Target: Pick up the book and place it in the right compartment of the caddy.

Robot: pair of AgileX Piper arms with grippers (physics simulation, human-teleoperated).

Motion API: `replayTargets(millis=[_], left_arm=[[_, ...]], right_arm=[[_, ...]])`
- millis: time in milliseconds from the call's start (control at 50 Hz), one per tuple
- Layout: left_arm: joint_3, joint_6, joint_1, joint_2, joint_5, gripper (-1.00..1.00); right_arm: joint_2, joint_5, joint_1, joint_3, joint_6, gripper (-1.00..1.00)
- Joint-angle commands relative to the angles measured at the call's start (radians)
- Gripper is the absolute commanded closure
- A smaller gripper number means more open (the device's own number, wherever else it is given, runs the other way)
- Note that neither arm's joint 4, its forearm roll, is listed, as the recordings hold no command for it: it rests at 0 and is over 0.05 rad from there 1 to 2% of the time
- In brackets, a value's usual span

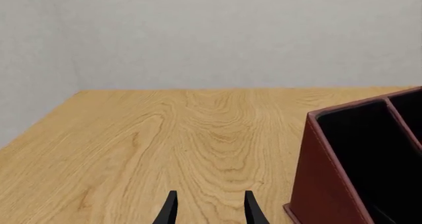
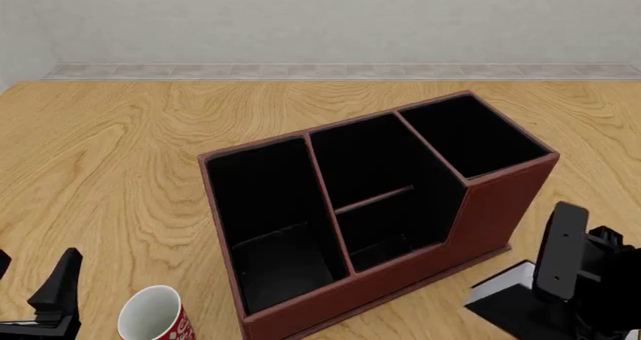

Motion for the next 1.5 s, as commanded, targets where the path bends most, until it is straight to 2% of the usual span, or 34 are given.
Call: replayTargets(millis=[20,100,220,300,400,640,720,920,1040,1100,1180,1200,1260,1280,1500], left_arm=[[-0.001,-0.002,-0.005,0.0,-0.006,-1.0],[-0.001,-0.006,-0.01,0.0,-0.008,-1.0],[-0.005,-0.007,-0.014,0.0,-0.011,-1.0],[-0.008,-0.009,-0.018,0.0,-0.011,-1.0],[-0.015,-0.011,-0.019,0.0,-0.01,-1.0],[-0.034,-0.014,-0.019,0.0,-0.004,-1.0],[-0.037,-0.016,-0.019,0.0,-0.003,-1.0],[-0.047,-0.017,-0.027,0.0,0.004,-1.0],[-0.054,-0.018,-0.024,0.0,0.007,-1.0],[-0.059,-0.018,-0.027,0.0,0.009,-1.0],[-0.068,-0.015,-0.03,0.0,0.016,-1.0],[-0.07,-0.014,-0.031,0.0,0.018,-1.0],[-0.075,-0.016,-0.03,0.0,0.021,-1.0],[-0.074,-0.013,-0.03,0.0,0.021,-1.0],[-0.084,-0.014,-0.032,0.0,0.023,-1.0]], right_arm=[[-0.043,0.026,-0.035,-0.02,0.006,1.0],[-0.056,0.026,-0.032,-0.01,0.016,1.0],[-0.076,0.026,-0.057,-0.006,-0.001,1.0],[-0.093,0.026,-0.098,-0.01,-0.032,1.0],[-0.105,0.026,-0.104,-0.009,-0.03,1.0],[-0.13,0.026,-0.175,-0.047,-0.067,1.0],[-0.131,0.026,-0.179,-0.052,-0.066,1.0],[-0.134,0.026,-0.225,-0.069,-0.103,1.0],[-0.13,0.026,-0.218,-0.083,-0.1,1.0],[-0.132,0.026,-0.242,-0.097,-0.128,1.0],[-0.125,0.026,-0.251,-0.125,-0.137,1.0],[-0.129,0.026,-0.272,-0.134,-0.16,1.0],[-0.124,0.026,-0.27,-0.136,-0.158,1.0],[-0.123,0.026,-0.3,-0.138,-0.182,1.0],[-0.13,0.026,-0.36,-0.186,-0.238,1.0]])
